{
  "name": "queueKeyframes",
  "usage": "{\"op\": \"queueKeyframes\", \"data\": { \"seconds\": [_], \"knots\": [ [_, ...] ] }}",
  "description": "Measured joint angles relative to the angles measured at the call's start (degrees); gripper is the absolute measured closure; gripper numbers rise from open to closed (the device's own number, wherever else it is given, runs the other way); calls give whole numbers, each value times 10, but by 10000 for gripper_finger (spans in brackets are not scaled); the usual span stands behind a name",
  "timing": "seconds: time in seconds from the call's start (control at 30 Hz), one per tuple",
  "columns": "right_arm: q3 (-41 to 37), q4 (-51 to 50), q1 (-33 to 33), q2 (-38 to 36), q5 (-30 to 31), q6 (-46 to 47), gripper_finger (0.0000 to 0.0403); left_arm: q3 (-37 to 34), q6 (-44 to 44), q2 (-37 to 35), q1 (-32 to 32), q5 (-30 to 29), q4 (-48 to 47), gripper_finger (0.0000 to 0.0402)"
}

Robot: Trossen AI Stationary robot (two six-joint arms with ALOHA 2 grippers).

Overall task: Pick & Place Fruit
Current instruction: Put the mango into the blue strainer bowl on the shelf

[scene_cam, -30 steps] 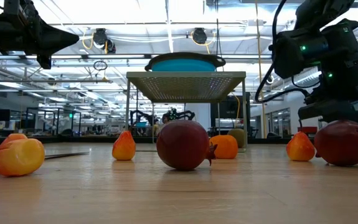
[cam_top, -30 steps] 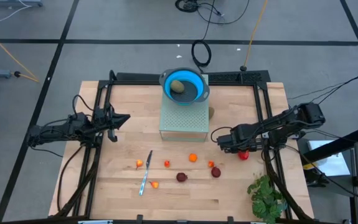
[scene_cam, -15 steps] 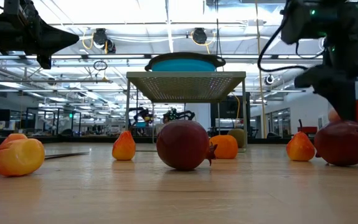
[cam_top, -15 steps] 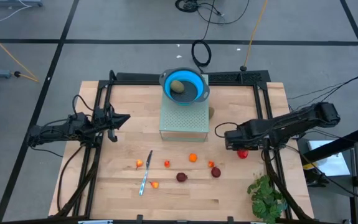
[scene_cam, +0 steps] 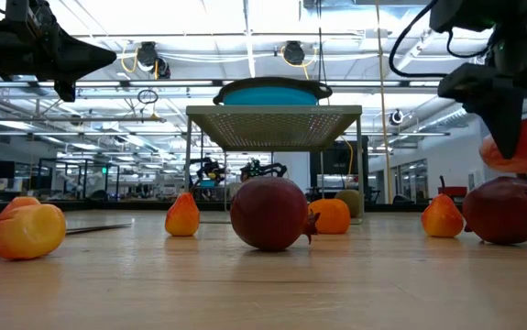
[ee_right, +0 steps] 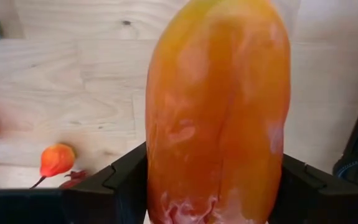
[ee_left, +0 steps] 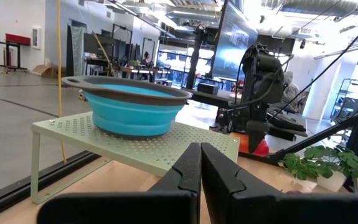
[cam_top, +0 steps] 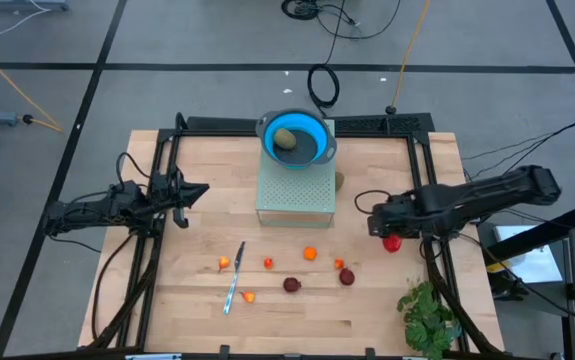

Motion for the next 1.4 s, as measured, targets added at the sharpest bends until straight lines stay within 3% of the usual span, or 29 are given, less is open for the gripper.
{"op": "queueKeyframes", "data": {
  "seconds": [0.3, 1.07, 1.4],
  "knots": [
    [0, 0, 0, -20, 3, -11, 173, 0, -1, 0, 0, 0, 0, 392],
    [1, 189, 0, -111, 182, -284, 177, 0, -3, 0, 0, 0, 0, 392],
    [1, 241, 0, -166, 225, -322, 178, 0, -3, 0, 0, 0, 0, 392]
  ]
}}
